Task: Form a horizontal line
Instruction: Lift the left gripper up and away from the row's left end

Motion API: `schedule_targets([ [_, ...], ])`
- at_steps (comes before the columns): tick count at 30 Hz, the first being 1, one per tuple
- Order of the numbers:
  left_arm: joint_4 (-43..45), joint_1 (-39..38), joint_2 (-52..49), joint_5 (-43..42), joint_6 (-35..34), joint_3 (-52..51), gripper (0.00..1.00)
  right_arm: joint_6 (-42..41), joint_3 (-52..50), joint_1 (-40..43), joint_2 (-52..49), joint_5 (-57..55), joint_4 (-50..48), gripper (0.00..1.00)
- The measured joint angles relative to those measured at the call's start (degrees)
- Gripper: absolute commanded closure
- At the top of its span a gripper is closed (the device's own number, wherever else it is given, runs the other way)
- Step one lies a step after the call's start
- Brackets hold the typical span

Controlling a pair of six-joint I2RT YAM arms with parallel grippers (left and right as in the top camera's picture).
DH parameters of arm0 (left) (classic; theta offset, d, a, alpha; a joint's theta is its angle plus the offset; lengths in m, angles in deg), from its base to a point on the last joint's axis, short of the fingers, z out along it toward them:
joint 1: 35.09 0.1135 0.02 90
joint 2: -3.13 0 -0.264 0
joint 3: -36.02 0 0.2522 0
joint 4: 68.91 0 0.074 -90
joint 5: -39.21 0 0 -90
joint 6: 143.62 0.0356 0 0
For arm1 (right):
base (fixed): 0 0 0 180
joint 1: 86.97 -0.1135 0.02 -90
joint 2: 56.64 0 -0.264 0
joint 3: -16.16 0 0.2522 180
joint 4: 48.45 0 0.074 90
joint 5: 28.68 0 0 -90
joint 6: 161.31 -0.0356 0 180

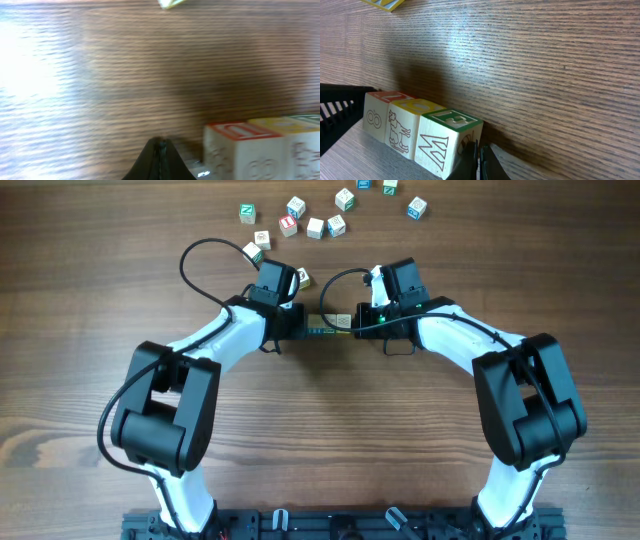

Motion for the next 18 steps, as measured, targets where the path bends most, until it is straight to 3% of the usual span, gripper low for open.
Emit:
schedule_targets([
  [18,-8.9,12.0,4.94,5.73,-0.85,-1.73,0.96,-1.51,1.86,0.0,0.0,-5.97,8.02,0.95],
])
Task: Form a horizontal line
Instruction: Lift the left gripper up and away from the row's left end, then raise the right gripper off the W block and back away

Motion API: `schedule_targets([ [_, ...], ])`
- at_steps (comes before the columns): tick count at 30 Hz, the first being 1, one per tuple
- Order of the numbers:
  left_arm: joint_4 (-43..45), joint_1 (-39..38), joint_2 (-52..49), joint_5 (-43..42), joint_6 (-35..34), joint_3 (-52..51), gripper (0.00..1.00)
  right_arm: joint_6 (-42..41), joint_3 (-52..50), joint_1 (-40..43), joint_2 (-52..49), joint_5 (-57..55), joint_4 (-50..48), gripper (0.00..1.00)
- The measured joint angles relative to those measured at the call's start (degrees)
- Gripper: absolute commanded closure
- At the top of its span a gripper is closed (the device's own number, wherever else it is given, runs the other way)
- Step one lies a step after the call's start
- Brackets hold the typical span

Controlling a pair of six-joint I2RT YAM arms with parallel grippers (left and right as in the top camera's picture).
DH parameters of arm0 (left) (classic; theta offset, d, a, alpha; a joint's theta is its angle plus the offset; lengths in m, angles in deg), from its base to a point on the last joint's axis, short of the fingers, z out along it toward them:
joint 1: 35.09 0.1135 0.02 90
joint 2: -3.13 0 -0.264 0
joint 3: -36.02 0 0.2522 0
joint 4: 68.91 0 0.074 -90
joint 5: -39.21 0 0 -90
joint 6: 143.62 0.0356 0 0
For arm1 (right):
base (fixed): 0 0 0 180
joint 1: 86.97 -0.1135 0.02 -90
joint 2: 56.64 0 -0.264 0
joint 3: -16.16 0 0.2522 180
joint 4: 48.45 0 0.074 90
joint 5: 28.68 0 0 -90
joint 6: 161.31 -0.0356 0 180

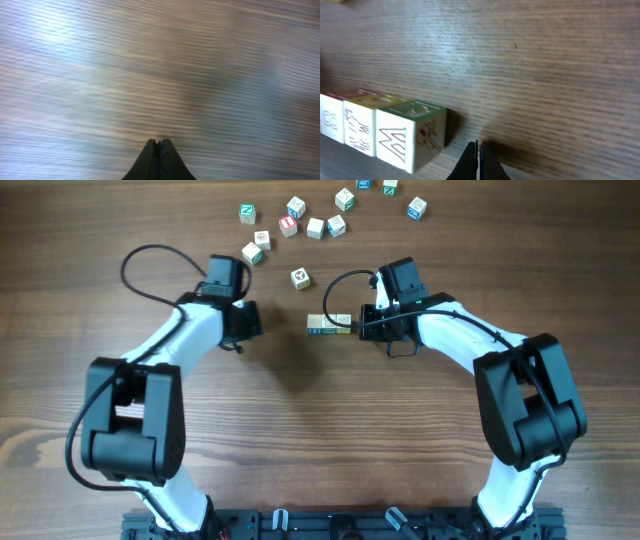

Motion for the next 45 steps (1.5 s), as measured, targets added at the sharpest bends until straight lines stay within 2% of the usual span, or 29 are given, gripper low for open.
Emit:
schedule_targets([
  [7,-3.02,3.3,0.02,-1.55,-1.14,-0.02,0.96,-1.29,1.27,0.0,0.0,0.2,6.29,0.95],
  [14,-3.02,3.34,0.02,-2.4,-1.2,-0.02,0.96,-1.7,1.29,0.0,0.13,4.0,7.76,0.95],
  [20,-3.02,4.74,0.11,-2.69,-1.75,-0.02,0.96,-2.62,1.29,-1.25,2.25,6.21,7.76,0.95],
  [30,-4.63,12.24,0.92,-2.86,-3.32,-0.07,0.96,-3.74,1.29,-9.73,2.62,4.98,7.34,0.95],
  [45,-5.07,12.52,0.96,-5.01,-3.3,-0.11,0.96,-6.12,1.05,-9.92,-0.42,2.51,4.02,0.95],
])
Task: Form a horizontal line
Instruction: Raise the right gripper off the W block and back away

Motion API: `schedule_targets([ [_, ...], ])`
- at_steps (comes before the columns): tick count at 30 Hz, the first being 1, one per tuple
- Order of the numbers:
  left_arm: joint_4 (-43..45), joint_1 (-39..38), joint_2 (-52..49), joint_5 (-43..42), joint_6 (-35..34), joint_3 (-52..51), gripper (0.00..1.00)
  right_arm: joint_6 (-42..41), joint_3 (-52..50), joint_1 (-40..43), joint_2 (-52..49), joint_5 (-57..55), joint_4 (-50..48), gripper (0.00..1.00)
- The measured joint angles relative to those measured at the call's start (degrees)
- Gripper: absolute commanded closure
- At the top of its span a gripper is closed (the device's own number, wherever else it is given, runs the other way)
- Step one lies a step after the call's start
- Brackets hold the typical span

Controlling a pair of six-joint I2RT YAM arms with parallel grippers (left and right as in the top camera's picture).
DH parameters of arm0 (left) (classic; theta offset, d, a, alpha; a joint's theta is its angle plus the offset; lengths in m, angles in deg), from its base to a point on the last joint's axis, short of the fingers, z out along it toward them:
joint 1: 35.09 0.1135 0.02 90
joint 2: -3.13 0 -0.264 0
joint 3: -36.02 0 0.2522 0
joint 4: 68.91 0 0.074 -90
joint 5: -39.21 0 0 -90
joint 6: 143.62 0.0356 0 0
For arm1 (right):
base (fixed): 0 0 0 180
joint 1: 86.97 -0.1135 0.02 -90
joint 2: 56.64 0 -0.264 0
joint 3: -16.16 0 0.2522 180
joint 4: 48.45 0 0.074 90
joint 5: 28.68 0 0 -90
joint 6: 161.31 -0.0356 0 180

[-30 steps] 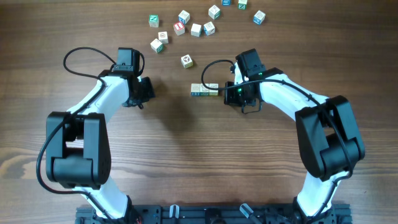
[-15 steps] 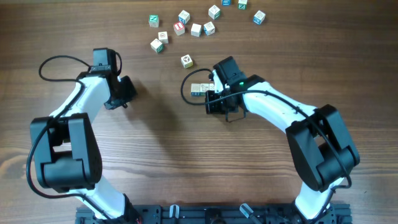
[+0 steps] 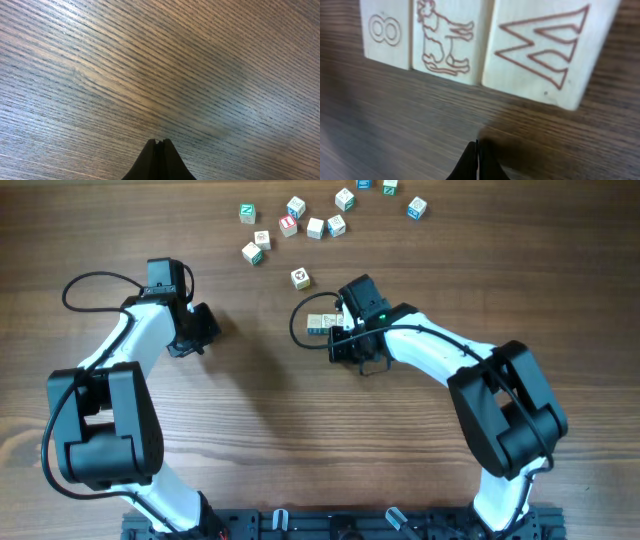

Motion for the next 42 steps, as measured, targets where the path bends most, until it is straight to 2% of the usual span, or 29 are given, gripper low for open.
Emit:
schedule_targets([
  [14,0.07,0.0,0.0,-0.04,0.0,0.0,0.96,-1.01,-0.09,-0.98,0.0,-0.87,-2.36,0.95],
  [19,-0.07,0.0,0.0,-0.02,0.0,0.0,0.96,-1.18,-0.07,-1.14,0.33,-1.33,0.48,0.96],
  [23,-0.33,0.0,0.0,-0.04,0.0,-0.02,0.96,-1.22,-0.22,-1.14,4.48,-5.49,2.69,0.95],
  [29,-0.33,0.0,0.0,-0.07,0.0,-0.02,0.96,-1.2,0.85,-1.14,14.78,-8.59,-4.9,0.95],
  [42,-0.31,0.0,0.0,-0.24,0.0,-0.02,0.96,-1.44,1.14,-1.14,6.36,-9.29,-11.3,0.95],
])
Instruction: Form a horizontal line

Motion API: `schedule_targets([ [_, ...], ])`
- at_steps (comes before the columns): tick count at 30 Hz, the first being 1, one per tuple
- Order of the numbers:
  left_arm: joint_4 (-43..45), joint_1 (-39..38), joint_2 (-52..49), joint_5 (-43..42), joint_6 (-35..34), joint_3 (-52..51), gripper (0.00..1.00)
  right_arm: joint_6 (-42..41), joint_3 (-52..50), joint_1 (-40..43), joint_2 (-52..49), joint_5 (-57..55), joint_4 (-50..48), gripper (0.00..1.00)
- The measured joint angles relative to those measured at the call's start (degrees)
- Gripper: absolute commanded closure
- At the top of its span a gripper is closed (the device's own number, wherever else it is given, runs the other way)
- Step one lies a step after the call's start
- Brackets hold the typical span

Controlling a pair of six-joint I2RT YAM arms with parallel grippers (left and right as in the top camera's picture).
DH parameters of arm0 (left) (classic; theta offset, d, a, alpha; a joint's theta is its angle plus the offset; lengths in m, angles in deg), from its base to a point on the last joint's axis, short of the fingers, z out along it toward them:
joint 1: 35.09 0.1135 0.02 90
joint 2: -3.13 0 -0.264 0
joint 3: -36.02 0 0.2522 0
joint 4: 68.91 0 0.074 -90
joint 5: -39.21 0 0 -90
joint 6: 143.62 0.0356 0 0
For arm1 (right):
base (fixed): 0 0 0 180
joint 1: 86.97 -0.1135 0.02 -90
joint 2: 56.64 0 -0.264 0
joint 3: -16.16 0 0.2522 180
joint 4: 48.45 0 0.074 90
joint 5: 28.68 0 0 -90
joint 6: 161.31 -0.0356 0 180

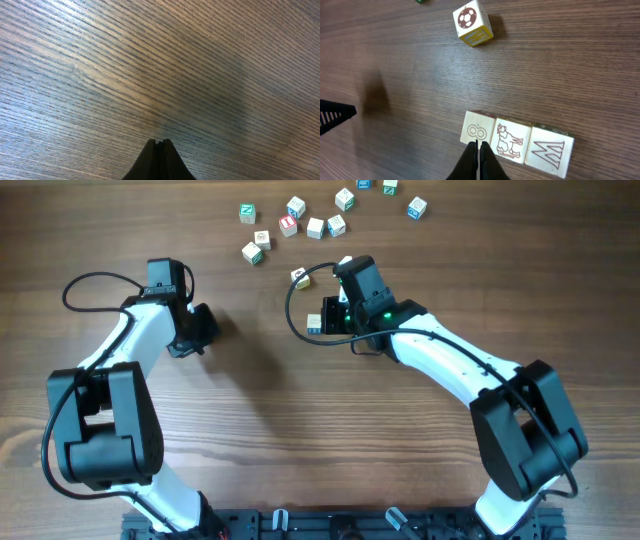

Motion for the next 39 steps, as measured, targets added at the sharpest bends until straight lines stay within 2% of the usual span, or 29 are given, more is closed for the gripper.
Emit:
schedule_targets([
  [11,0.0,0.0,0.0,0.0,0.0,0.0,0.96,0.04,0.44,0.02,-2.71,-1.25,0.76,0.95],
  [17,0.0,0.0,0.0,0.0,0.0,0.0,0.96,0.22,6.19,1.01,-2.69,-5.53,8.33,0.95],
  [23,0.0,0.0,0.0,0.0,0.0,0.0,0.96,-2.86,6.78,6.86,-2.69,-7.65,15.67,0.95],
  [27,0.0,0.0,0.0,-0.02,0.0,0.0,0.96,-3.15,6.78,9.75,-3.08,-7.43,15.56,0.95],
  [35,-0.39,0.0,0.26,0.09,0.0,0.0,0.96,-2.27,6.78,9.53,-4.11,-6.99,15.3,0.95],
  [39,-2.93,0.0,3.78,0.92,0.02,-0.33,0.96,-2.1,6.78,10.6,-1.53,-8.09,17.4,0.95],
])
